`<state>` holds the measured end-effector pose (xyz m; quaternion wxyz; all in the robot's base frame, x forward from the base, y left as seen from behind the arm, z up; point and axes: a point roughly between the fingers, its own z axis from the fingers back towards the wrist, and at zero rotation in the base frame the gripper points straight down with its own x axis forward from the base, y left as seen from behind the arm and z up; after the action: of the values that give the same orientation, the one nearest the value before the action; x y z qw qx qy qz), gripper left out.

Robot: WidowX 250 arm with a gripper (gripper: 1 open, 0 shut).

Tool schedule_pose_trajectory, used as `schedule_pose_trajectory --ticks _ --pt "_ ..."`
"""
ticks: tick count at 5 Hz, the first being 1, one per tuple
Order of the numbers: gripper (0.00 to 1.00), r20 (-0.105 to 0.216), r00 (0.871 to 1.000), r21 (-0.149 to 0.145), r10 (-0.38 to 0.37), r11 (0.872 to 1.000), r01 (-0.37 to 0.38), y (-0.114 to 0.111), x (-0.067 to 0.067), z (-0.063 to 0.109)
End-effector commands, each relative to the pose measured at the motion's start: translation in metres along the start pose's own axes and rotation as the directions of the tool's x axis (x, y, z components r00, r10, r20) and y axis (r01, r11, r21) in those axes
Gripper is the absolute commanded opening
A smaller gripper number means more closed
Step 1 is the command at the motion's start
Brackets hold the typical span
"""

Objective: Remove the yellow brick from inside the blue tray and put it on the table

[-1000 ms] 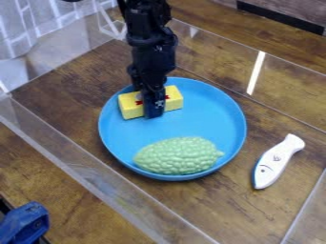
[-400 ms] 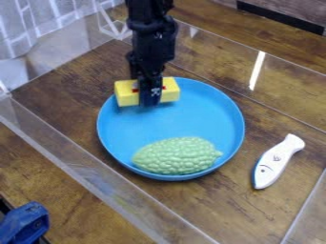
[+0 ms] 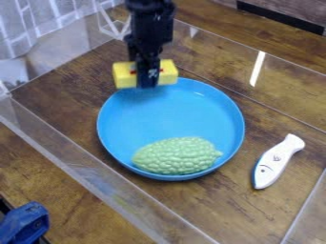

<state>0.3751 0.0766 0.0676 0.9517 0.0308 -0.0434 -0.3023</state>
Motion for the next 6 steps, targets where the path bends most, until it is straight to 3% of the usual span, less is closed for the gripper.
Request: schedule_pose_trajectory --ticks 1,3,4,6 --pt "0.0 0.059 0.998 0.085 -0.021 0.996 0.016 0.021 0.012 0.031" --pt "0.0 0.076 0.995 0.127 -0.07 0.99 0.06 0.034 0.02 0.039" --pt "0.0 0.086 0.991 0.154 -0.099 0.984 0.085 0.031 0.018 0.052" --pt "0.0 0.089 0.983 0.212 -0.162 0.967 0.14 0.035 0.018 0.069"
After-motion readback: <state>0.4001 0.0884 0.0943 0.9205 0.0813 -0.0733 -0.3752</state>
